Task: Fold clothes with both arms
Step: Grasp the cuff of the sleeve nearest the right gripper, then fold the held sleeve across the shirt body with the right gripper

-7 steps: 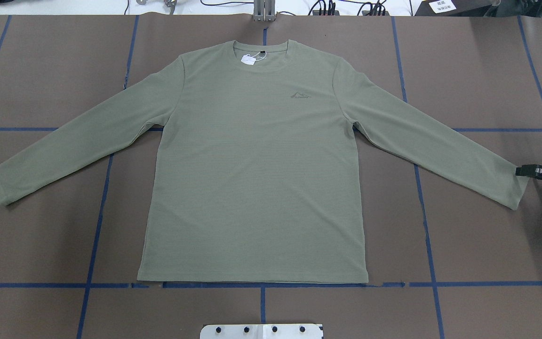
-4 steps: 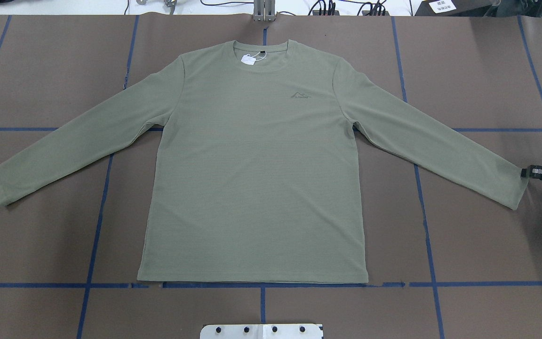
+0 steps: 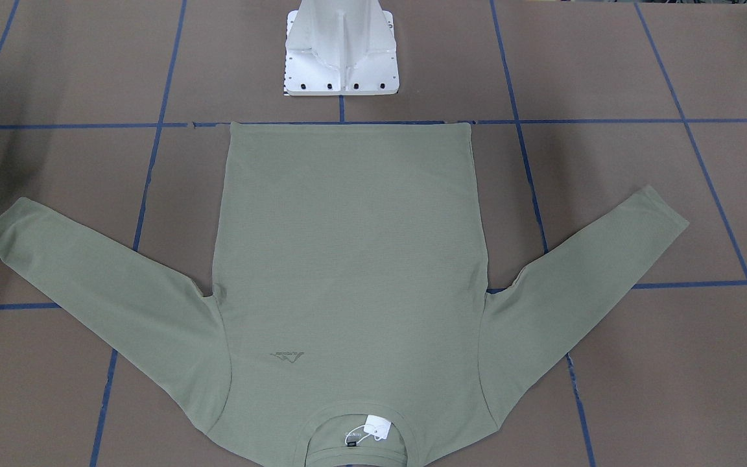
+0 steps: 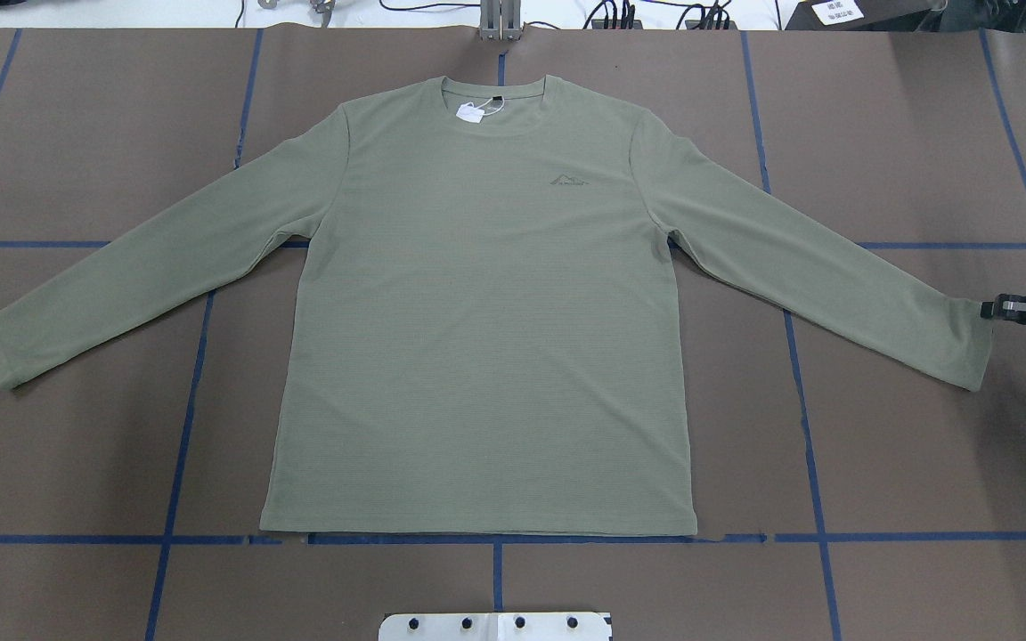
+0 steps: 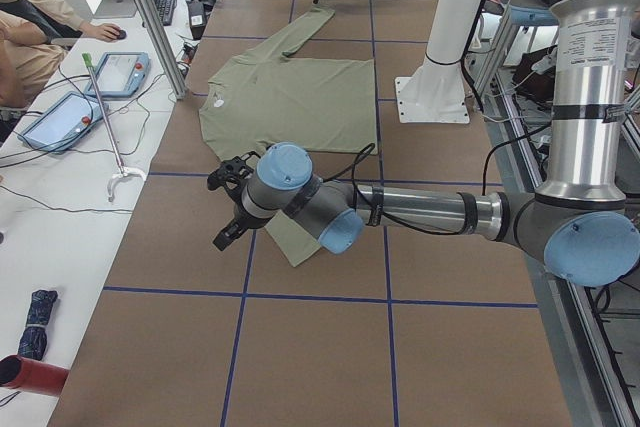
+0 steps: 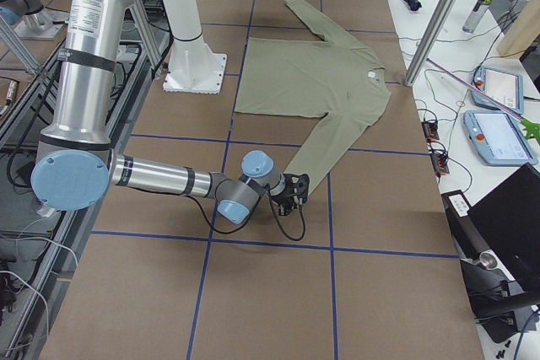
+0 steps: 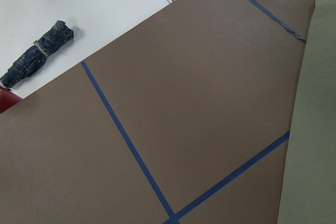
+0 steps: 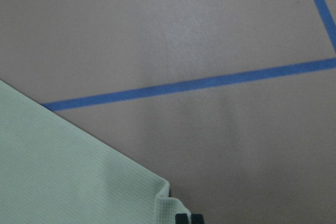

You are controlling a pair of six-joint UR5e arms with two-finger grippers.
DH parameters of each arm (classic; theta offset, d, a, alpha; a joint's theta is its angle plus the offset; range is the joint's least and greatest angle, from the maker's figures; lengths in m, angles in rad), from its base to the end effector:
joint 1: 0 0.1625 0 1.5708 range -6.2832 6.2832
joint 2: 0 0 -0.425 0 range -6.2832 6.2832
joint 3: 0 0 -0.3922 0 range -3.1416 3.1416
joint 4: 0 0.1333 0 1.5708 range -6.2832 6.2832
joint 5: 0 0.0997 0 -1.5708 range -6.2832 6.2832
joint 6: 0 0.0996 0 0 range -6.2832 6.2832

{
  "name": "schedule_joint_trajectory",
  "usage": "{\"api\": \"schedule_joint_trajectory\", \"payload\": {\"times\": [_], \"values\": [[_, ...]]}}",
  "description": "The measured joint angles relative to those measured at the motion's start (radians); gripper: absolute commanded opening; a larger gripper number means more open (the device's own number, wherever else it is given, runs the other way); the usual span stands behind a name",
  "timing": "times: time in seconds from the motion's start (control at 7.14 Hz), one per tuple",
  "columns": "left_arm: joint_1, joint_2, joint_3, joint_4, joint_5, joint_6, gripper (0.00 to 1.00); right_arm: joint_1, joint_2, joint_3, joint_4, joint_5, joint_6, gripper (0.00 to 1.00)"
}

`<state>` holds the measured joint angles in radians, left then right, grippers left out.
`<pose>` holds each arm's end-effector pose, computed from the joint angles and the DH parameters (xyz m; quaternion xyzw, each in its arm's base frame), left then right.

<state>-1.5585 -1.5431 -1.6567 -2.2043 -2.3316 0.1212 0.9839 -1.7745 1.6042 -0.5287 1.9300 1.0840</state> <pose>-0.0584 -0.5033 0.5565 0.3333 0.3317 0.1839 0.8632 -0.1596 -0.4175 0.6289 0.1586 -0.4167 0.1463 0.8831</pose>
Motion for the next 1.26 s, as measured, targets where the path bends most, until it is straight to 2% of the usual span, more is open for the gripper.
{"api": "schedule_joint_trajectory", "payload": {"times": [0.28, 0.42, 0.56, 0.84, 0.98, 1.12, 1.26], "values": [[0.0, 0.0, 0.0, 0.0, 0.0, 0.0, 1.0, 0.02, 0.014, 0.278, -0.356, -0.002, 0.001, 0.0], [0.0, 0.0, 0.0, 0.001, 0.0, 0.0, 1.0, 0.024, 0.08, 0.392, -0.556, -0.009, 0.003, 0.0], [0.0, 0.0, 0.0, 0.001, 0.0, 0.0, 1.0, 0.025, 0.22, 0.453, -0.777, -0.016, 0.008, 0.0], [0.0, 0.001, 0.002, 0.001, 0.0, 0.0, 1.0, -0.019, 0.583, 0.465, -1.214, -0.088, 0.07, 0.0], [0.0, 0.001, 0.004, 0.001, -0.001, 0.0, 1.0, -0.069, 0.737, 0.433, -1.353, -0.158, 0.152, 0.0], [0.0, 0.001, 0.008, 0.001, 0.0, 0.0, 1.0, -0.132, 0.874, 0.354, -1.413, -0.25, 0.243, 0.0], [0.0, 0.001, 0.012, 0.001, 0.0, 0.0, 1.0, -0.192, 1.021, 0.218, -1.431, -0.336, 0.32, 0.0]]}}
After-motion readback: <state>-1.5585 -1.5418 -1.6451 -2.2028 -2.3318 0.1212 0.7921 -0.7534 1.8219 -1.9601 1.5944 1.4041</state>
